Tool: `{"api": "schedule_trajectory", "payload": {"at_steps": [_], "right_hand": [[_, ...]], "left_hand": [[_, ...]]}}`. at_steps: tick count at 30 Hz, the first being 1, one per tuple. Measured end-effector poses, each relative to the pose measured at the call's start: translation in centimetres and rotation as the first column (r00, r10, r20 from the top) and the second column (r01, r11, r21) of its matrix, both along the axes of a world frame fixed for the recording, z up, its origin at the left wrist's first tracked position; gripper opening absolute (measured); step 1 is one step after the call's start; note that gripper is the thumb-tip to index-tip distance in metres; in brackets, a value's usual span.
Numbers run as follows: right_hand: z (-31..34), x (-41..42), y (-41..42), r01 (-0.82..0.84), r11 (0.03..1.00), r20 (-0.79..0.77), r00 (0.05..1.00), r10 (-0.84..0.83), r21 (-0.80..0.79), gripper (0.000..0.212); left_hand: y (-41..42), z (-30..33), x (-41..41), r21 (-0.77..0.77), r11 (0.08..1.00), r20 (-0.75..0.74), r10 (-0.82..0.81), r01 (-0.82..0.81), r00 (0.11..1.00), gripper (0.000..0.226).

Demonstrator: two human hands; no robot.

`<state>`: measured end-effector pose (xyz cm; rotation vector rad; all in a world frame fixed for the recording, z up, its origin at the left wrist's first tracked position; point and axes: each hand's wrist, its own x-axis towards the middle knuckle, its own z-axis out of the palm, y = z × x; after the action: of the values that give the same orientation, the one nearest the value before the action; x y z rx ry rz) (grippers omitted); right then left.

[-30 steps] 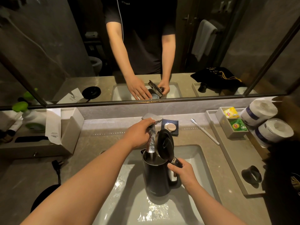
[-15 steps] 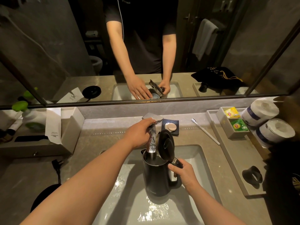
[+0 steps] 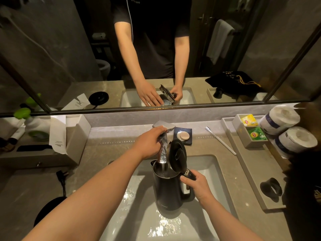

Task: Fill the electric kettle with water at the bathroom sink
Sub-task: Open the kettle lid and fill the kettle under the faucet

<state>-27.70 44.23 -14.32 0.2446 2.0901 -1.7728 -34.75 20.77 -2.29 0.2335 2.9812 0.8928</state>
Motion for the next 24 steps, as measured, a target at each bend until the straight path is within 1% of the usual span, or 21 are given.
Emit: {"api": "schedule_trajectory", "payload": {"at_steps": [11, 24], "right_hand": [[0.24, 0.09, 0.09, -0.006, 1.000, 0.011, 1.000, 0.006, 0.006, 0.016], [0.47, 0.10, 0.41, 0.000, 1.000, 0.009, 1.000, 0.000, -0.003, 0.018]], "left_hand": [[0.10, 0.07, 0.12, -0.005, 1.000, -0.004, -0.003, 0.003, 1.000, 0.059], [0.18, 0.23, 0.24, -0.022, 1.000, 0.000, -0.019, 0.019, 1.000, 0.061]]}}
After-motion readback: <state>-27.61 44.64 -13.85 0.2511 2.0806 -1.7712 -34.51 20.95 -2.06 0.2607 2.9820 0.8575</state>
